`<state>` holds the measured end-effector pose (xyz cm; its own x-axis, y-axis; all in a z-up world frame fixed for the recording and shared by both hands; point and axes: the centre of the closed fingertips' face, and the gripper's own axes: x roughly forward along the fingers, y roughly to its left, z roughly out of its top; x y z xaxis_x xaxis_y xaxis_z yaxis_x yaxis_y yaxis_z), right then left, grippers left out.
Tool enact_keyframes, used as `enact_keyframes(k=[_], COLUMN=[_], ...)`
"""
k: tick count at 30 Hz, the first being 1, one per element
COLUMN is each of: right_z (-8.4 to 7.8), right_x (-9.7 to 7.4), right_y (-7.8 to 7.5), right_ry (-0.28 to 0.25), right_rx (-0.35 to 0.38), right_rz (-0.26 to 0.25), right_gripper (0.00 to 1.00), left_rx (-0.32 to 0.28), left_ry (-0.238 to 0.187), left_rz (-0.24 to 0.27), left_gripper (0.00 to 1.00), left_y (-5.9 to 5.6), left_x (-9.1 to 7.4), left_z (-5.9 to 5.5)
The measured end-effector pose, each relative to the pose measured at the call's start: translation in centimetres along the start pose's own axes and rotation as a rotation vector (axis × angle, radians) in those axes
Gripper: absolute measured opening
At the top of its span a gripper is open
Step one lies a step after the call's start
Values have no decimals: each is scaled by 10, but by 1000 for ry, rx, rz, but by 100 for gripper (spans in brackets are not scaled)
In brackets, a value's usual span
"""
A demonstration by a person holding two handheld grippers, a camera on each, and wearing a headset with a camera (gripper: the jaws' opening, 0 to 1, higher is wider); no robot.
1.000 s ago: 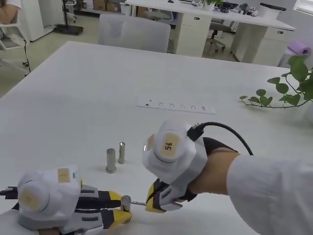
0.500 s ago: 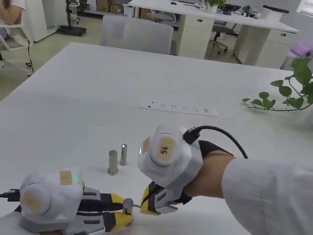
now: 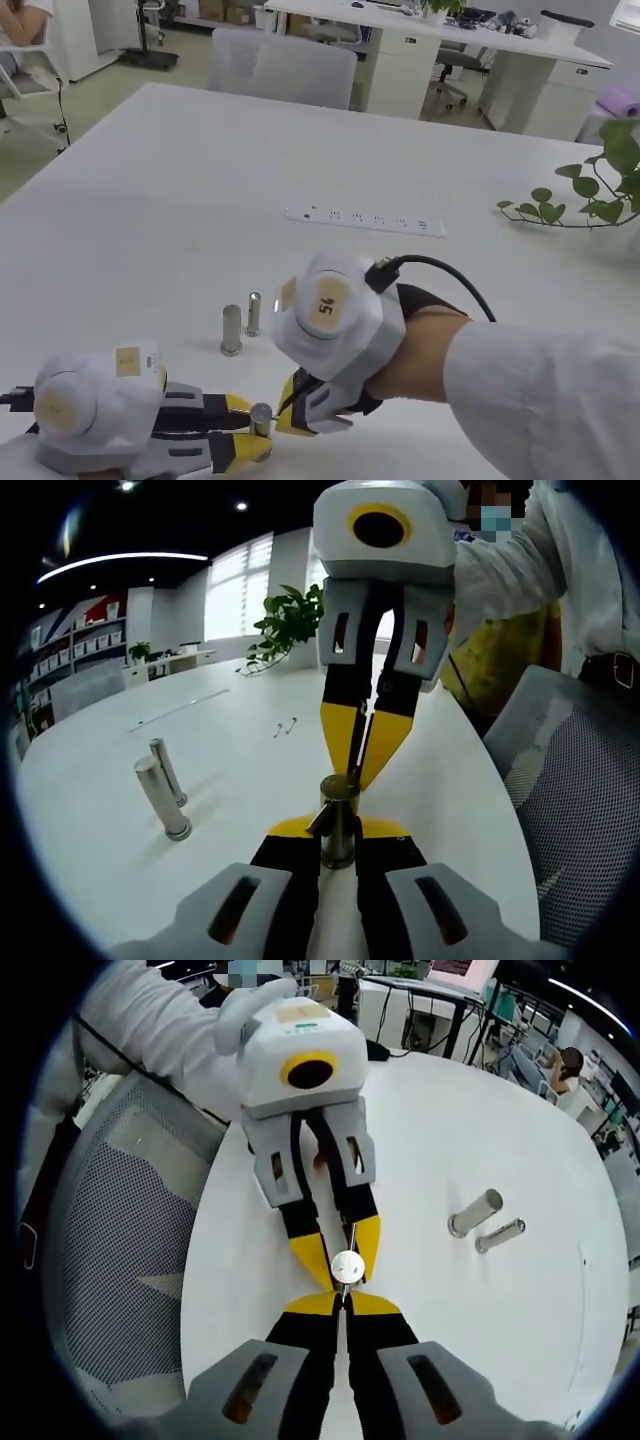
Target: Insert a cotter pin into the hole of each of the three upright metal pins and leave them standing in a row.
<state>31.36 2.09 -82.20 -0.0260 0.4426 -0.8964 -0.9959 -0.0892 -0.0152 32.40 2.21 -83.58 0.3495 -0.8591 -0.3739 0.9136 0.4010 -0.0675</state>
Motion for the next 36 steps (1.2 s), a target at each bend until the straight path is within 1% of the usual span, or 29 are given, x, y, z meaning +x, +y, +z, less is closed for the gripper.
enact_keyframes(k=[6, 11, 26, 31, 36], right_z=[3, 4, 4, 4, 4], right_x=[1, 2, 2, 1, -2], right_y=[0, 0, 0, -2, 0], right_ry=[-6, -4, 2, 0, -10], right_rx=[-2, 2, 12, 16, 29], right_rz=[1, 1, 5, 0, 13], right_gripper=[4, 4, 5, 9, 12], left_rx=[-9, -13, -7, -5, -5], left_ry=[-21, -28, -27, -26, -25], left_rz=[0, 3, 6, 5, 6], left_gripper=[10, 10, 10, 10, 10], left_y=[-2, -2, -2, -2, -2], left_x=[0, 0, 0, 0, 1], left_z=[1, 2, 1, 1, 1])
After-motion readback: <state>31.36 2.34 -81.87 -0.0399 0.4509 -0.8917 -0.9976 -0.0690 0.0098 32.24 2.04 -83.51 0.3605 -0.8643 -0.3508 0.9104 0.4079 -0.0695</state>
